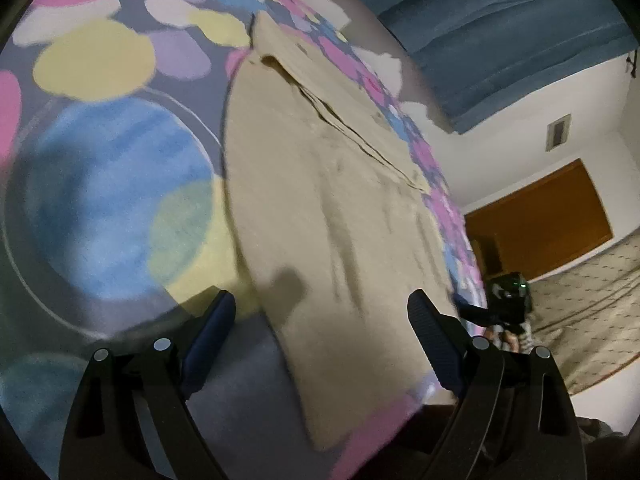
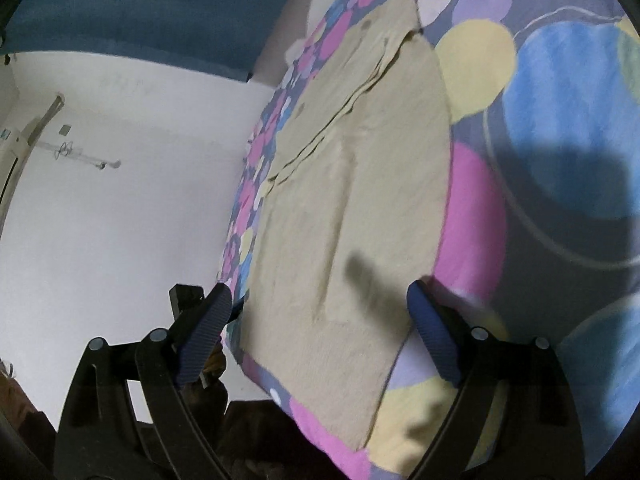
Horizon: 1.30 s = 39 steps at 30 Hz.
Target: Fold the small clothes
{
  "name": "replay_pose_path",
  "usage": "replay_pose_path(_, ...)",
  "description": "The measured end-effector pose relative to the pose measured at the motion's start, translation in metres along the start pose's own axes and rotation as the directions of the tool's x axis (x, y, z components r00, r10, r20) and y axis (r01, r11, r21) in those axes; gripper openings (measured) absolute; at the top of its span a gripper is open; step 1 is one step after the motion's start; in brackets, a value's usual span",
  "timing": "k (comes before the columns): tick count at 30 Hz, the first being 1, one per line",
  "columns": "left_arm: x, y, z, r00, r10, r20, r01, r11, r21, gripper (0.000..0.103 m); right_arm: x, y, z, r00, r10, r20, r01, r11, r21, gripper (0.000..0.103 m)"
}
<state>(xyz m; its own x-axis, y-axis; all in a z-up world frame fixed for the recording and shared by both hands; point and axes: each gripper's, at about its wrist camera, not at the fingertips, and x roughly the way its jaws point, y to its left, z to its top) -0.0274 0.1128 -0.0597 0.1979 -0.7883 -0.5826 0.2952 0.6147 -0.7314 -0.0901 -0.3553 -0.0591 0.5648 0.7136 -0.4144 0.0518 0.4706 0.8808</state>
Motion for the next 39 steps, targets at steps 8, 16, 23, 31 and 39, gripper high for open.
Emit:
replay_pose_path(8, 0.013, -0.017, -0.014, 1.000, -0.007, -0.021, 0.008, 0.998, 0.064, 0.087, 0.011, 0.007, -0.006, 0.998, 0.043, -0.038, -0.043, 0.999, -0.004, 0.091)
replay_pose_path(16, 0.015, -0.015, -0.018, 0.997, -0.079, -0.022, 0.079, 0.997, 0.022, 0.087, 0.024, 0.016, -0.011, 0.995, 0.042, -0.092, -0.043, 0.999, -0.010, 0.091)
replay_pose_path(23, 0.008, -0.002, -0.014, 0.982, -0.188, 0.007, 0.188, 0.979, -0.082, 0.087, 0.004, 0.006, -0.007, 0.999, 0.000, -0.052, 0.003, 0.999, 0.051, 0.091)
replay_pose_path(31, 0.021, -0.014, -0.018, 0.979, -0.202, -0.036, 0.199, 0.978, -0.060, 0.087, -0.015, -0.005, -0.007, 0.995, -0.091, -0.035, 0.094, 0.992, 0.088, 0.091)
replay_pose_path(39, 0.019, -0.014, -0.022, 0.981, -0.190, -0.043, 0.189, 0.981, -0.040, 0.086, 0.004, 0.003, -0.017, 0.989, -0.061, -0.133, 0.066, 0.997, 0.032, 0.091)
